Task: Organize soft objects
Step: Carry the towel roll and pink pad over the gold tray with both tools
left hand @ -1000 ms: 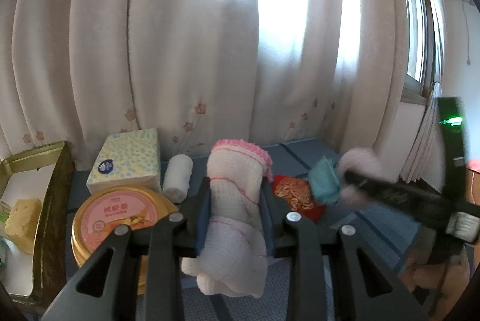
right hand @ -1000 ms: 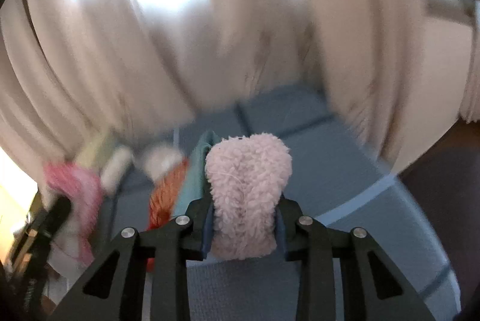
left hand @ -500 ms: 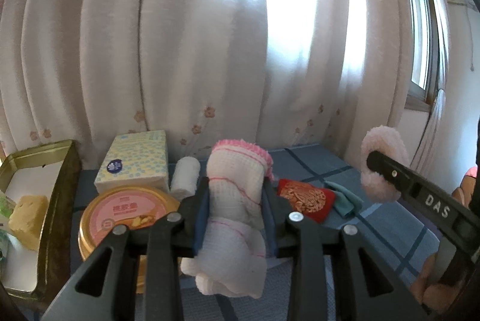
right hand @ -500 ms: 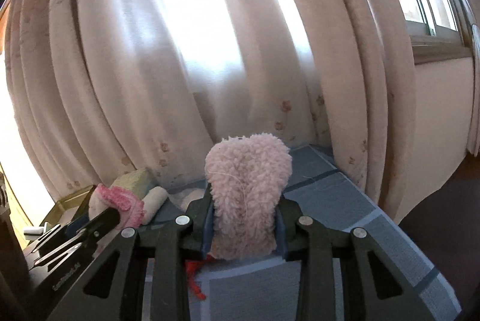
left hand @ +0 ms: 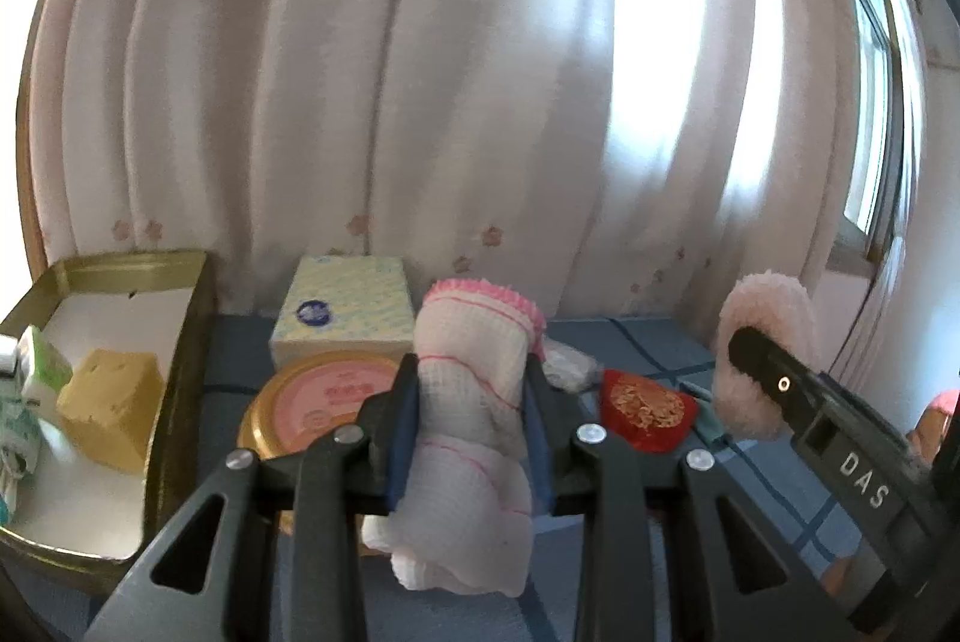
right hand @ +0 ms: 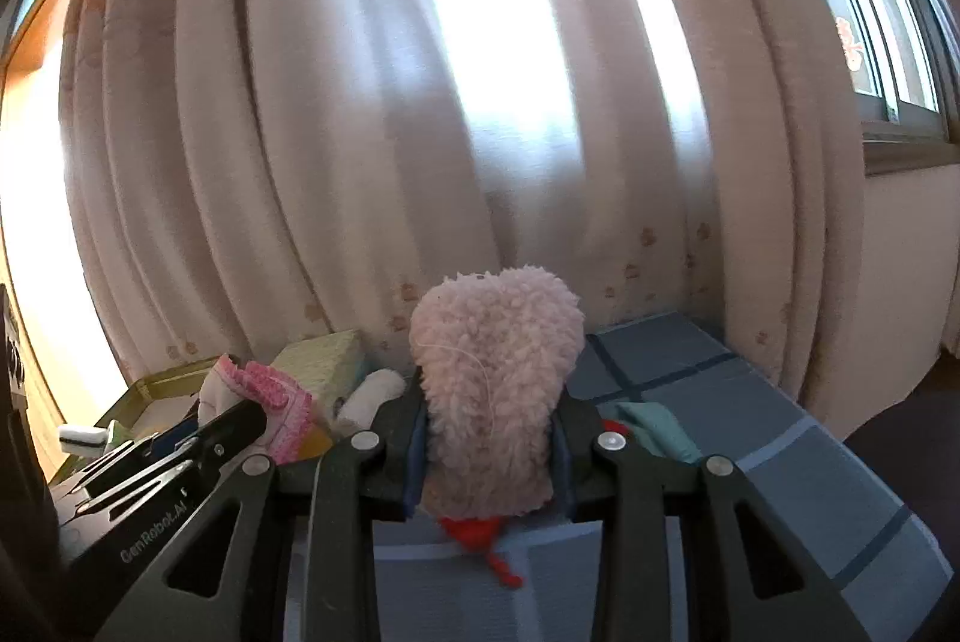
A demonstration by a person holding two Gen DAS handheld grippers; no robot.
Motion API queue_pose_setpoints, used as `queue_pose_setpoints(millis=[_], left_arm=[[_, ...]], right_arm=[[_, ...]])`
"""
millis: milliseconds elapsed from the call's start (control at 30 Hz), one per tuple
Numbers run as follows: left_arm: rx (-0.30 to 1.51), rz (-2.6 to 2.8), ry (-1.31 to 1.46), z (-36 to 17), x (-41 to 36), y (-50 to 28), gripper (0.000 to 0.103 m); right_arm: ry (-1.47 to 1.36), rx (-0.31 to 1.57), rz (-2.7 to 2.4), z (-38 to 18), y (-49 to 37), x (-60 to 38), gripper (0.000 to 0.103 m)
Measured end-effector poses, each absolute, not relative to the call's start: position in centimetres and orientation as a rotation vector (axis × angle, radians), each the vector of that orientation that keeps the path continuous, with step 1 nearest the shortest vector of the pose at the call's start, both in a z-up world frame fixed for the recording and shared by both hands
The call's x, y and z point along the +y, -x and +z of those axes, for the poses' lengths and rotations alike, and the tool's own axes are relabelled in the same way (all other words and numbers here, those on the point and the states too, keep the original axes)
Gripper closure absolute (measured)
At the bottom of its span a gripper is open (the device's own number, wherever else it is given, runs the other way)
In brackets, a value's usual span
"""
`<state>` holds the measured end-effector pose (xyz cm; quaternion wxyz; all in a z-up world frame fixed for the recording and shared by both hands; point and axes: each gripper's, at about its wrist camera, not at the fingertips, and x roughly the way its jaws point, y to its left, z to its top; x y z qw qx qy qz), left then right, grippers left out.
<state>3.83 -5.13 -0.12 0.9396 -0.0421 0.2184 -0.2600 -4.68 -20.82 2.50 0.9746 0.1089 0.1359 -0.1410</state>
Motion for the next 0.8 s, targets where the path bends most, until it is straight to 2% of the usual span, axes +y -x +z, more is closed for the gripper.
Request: queue_pose_setpoints(millis=[200,467,800], left_arm=[[0.479,-0.526,0.151,-0.5,-3.3,-4.6,0.072],[0.442,-0.470,0.102,-0.2,-1.8,-4.0,0.074],[0.419,-0.581,0.236,1.4,5.2,-3.6,0.075]], right_arm=[[-0.193,0.278,-0.257,2.4,4.0,-18.6,0.067],[-0.141,0.288,-0.218,2.3,2.9,-15.8,0.067],[-0.214,0.310,-0.111,2.4,1.2,-12.8,0.067]])
